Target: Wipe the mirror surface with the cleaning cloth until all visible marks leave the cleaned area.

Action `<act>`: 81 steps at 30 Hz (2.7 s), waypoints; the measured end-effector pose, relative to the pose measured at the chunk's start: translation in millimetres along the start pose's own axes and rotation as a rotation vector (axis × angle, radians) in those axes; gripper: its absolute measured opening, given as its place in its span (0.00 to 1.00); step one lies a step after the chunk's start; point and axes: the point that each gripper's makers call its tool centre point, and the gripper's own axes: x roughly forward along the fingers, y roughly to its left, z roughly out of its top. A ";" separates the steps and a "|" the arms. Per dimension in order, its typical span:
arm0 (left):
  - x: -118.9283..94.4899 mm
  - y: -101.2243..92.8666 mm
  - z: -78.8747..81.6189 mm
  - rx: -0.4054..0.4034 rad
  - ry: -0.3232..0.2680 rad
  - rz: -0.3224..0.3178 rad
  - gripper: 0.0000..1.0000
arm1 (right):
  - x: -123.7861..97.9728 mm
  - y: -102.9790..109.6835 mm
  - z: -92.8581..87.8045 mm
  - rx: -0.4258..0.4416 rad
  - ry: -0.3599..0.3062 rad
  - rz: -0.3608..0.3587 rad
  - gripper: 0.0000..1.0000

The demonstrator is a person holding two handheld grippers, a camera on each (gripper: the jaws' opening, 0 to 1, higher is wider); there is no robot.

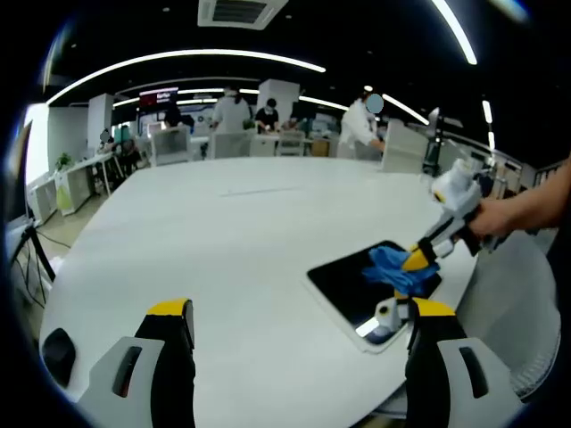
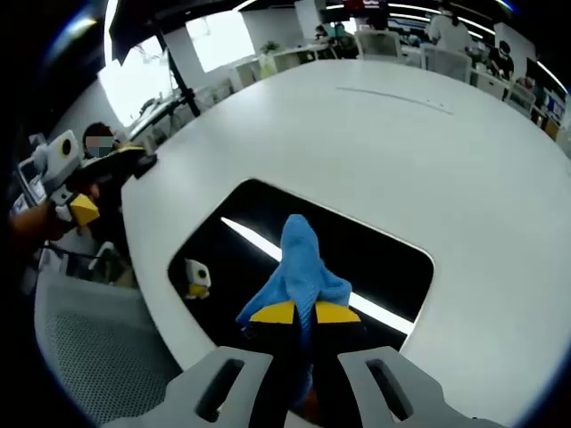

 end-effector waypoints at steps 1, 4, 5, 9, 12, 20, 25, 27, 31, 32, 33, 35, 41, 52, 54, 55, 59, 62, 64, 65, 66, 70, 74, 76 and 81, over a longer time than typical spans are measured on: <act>0.6 -1.3 -0.2 0.002 -0.001 -0.003 0.99 | -1.4 1.9 -1.8 0.006 0.002 0.001 0.00; 1.4 -3.4 -1.0 0.003 -0.006 -0.008 0.99 | -4.3 7.1 -8.3 0.010 0.004 0.003 0.00; 1.5 -4.0 -1.2 0.003 -0.008 -0.009 0.99 | -5.1 8.9 -10.3 0.006 0.002 0.004 0.00; 2.5 -6.4 -3.9 0.002 -0.005 -0.010 0.99 | -9.7 14.8 -19.1 0.018 0.002 0.013 0.00; 3.2 -8.3 -3.8 0.002 -0.005 -0.012 0.99 | -13.6 20.6 -25.4 0.016 0.008 0.020 0.00; 5.8 -9.0 -2.1 0.003 -0.005 -0.014 0.99 | -21.7 33.3 -41.0 0.007 0.025 0.051 0.00; 7.3 -9.4 -2.3 0.003 -0.002 -0.017 0.99 | -21.4 33.5 -41.1 0.008 0.026 0.058 0.01; 8.9 -10.5 -2.0 0.004 -0.002 -0.019 0.99 | -21.2 33.5 -40.9 0.005 0.029 0.061 0.01; 10.3 -10.0 -0.9 0.015 0.001 -0.011 1.00 | -21.4 33.8 -40.6 -0.012 0.030 0.068 0.01; 10.3 -9.3 -0.4 0.016 0.001 -0.007 1.00 | -21.4 33.5 -40.4 -0.012 0.031 0.071 0.01; 10.0 -8.0 0.5 0.016 -0.001 -0.002 1.00 | -21.5 32.9 -40.3 -0.009 0.034 0.074 0.01; 8.9 -6.1 1.4 0.015 -0.002 0.004 1.00 | -22.5 32.0 -40.4 -0.006 0.040 0.076 0.01; 6.0 -0.8 0.3 0.010 0.000 0.021 1.00 | -24.8 27.5 -43.2 -0.009 0.044 0.079 0.01; 7.1 -4.0 0.9 0.017 0.003 0.015 1.00 | -39.9 0.1 -54.7 0.045 0.052 0.055 0.01; 7.5 -3.4 1.6 0.019 0.003 0.013 1.00 | -43.7 -6.4 -57.8 0.060 0.054 0.046 0.01; 7.6 -3.3 2.1 0.020 0.002 0.013 1.00 | -45.1 -8.6 -59.0 0.064 0.054 0.044 0.01; 7.8 -3.4 3.5 0.021 0.001 0.012 1.00 | -49.0 -16.8 -62.6 0.080 0.059 0.028 0.01; 8.3 -4.2 3.6 0.023 0.000 0.008 1.00 | -50.0 -17.7 -62.4 0.092 0.060 0.025 0.01; 8.5 -4.7 3.4 0.026 0.001 0.005 1.00 | -48.8 -17.4 -61.6 0.093 0.065 0.022 0.01; 8.5 -4.8 3.5 0.026 0.001 0.004 1.00 | -48.0 -18.0 -60.4 0.092 0.068 0.019 0.01; 8.3 -4.7 3.7 0.026 0.000 0.004 1.00 | -47.6 -18.7 -59.5 0.091 0.069 0.017 0.01; 6.5 -4.0 2.9 0.022 0.002 0.005 0.99 | -43.3 -27.3 -50.8 0.100 0.073 0.001 0.01; 3.8 -3.8 0.8 0.018 0.006 0.009 0.99 | -36.1 -37.3 -38.8 0.093 0.079 -0.017 0.01; 2.8 -3.1 -0.8 0.017 0.008 0.011 0.99 | -33.0 -42.1 -33.0 0.098 0.079 -0.022 0.01; -0.7 -3.4 -3.6 0.011 0.012 0.016 0.99 | -22.4 -55.5 -13.4 0.114 0.082 -0.037 0.01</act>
